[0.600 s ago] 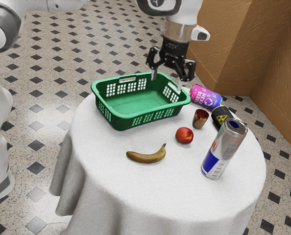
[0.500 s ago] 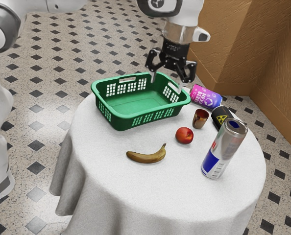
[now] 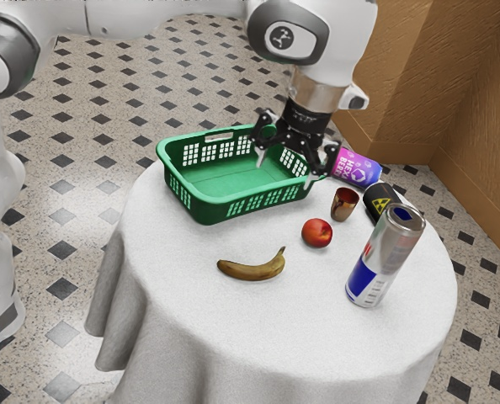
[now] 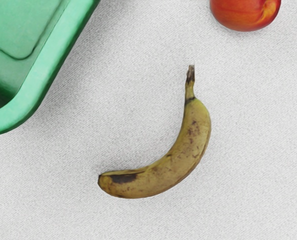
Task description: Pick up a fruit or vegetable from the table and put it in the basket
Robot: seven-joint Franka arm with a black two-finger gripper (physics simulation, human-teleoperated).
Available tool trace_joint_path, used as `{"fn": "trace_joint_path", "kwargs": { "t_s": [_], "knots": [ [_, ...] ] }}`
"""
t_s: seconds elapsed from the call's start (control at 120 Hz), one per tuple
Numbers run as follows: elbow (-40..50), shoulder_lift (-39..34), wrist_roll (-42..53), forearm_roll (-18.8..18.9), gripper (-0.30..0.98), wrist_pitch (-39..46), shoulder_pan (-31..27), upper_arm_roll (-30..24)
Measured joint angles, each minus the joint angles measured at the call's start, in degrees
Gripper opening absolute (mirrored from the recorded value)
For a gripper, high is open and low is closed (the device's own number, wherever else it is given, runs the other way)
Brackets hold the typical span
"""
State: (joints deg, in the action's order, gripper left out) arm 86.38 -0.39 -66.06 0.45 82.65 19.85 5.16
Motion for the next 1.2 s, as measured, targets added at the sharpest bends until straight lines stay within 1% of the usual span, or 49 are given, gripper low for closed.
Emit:
{"fn": "trace_joint_path", "kwargs": {
  "t_s": [0.133, 0.217, 0.275, 0.333, 0.375, 0.475, 0.525, 0.658, 0.75, 1.067, 1.2],
  "knots": [
    [0.63, 0.91, 5.42, 0.85, 0.69, 0.17, -1.23, -0.01],
    [2.62, 0.58, 8.13, 0.93, 0.69, 2.21, -2.42, -0.50],
    [4.47, -0.51, 9.56, 0.96, 0.69, 3.88, -4.15, -1.78],
    [8.99, -3.41, 10.67, 0.99, 0.69, 6.26, -6.00, -3.58],
    [10.93, -4.45, 11.31, 1.00, 0.69, 7.79, -5.29, -4.41],
    [12.34, -5.05, 12.63, 1.06, 0.69, 10.53, -0.05, -5.70],
    [12.75, -5.16, 13.18, 0.98, 0.69, 11.56, 0.83, -6.02],
    [16.74, -6.71, 14.35, 0.72, 0.69, 14.62, -0.95, -6.66],
    [17.84, -7.12, 15.01, 0.65, 0.69, 16.04, -1.15, -6.72],
    [25.91, -7.63, 16.65, -0.10, 0.69, 21.62, -2.76, -6.75],
    [27.53, -6.67, 17.58, -0.12, 0.69, 23.58, -5.41, -6.74]
  ]
}}
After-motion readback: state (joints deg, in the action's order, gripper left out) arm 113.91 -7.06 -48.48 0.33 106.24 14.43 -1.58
